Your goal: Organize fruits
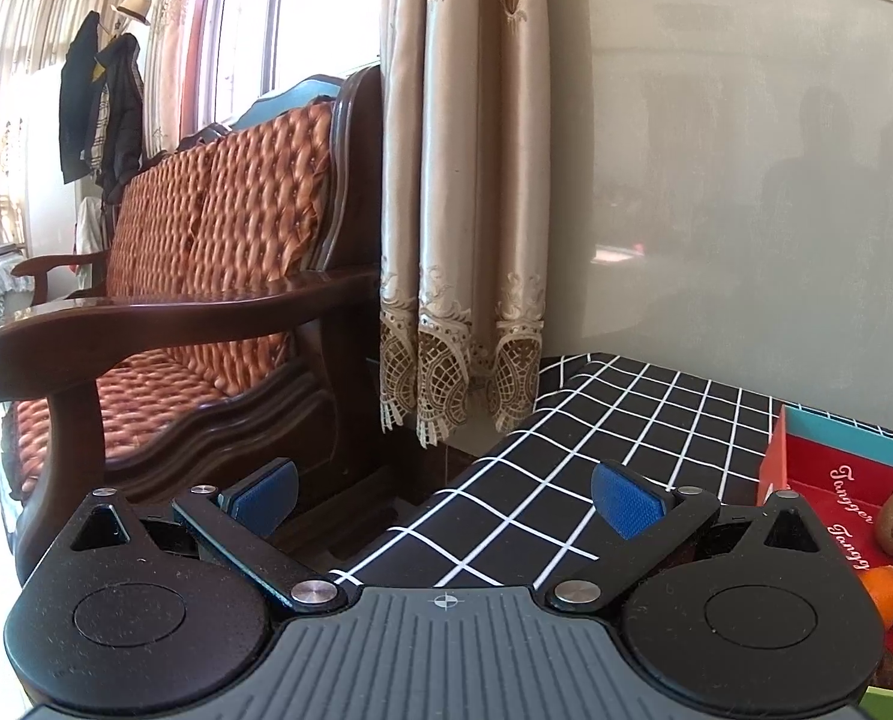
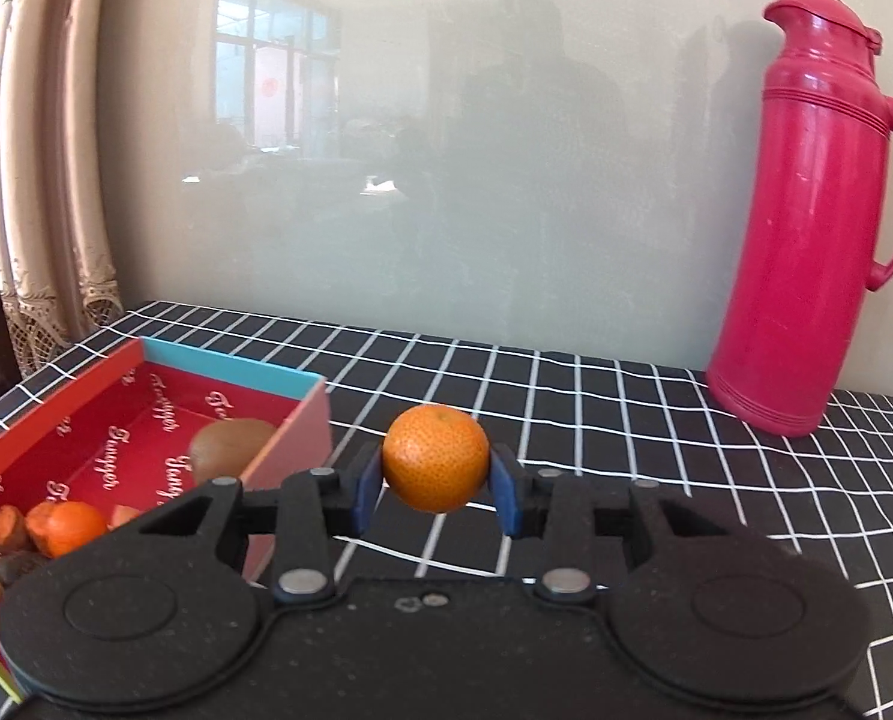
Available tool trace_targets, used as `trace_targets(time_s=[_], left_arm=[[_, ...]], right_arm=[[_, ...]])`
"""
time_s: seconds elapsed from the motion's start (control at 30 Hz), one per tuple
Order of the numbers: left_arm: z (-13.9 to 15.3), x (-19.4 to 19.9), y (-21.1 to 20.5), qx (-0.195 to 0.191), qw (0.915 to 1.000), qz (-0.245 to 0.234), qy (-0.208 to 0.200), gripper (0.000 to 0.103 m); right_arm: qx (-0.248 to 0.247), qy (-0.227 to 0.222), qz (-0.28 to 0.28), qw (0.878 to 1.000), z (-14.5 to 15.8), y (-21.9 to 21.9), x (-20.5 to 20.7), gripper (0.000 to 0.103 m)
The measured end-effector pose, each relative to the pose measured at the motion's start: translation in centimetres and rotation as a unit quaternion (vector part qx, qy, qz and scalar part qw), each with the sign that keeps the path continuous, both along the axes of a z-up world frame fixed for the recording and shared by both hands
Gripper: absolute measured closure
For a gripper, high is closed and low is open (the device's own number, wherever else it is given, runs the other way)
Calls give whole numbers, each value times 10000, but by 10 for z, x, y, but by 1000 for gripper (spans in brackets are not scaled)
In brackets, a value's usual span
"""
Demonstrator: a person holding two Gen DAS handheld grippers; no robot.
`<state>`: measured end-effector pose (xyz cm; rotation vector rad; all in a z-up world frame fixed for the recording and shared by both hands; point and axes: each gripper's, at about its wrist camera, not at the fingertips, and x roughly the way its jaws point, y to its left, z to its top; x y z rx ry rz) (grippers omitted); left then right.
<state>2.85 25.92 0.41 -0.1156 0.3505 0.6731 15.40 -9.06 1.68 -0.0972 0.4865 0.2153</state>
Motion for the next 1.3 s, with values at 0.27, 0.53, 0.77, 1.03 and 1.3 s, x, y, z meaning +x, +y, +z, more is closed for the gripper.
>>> trace_targets(time_s=[0.27, 0.53, 0.77, 1.03, 1.3], left_arm=[[0, -7, 17, -3, 10000, 90, 31, 0], [-3, -12, 27, -5, 9999, 112, 91, 0], [-4, -13, 29, 43, 9998, 80, 167, 0], [-2, -15, 27, -46, 9999, -71, 120, 0], [7, -11, 10, -309, 9990, -326, -77, 0]], right_arm=[[52, -40, 343, 9994, 2, 39, -3, 66], [23, 29, 713, 9975, -1, 76, -4, 66], [4, 166, 937, 9955, -5, 100, -6, 66], [-106, 149, 900, 9958, -6, 109, -8, 28], [77, -121, 511, 9986, 11, 65, -12, 24]])
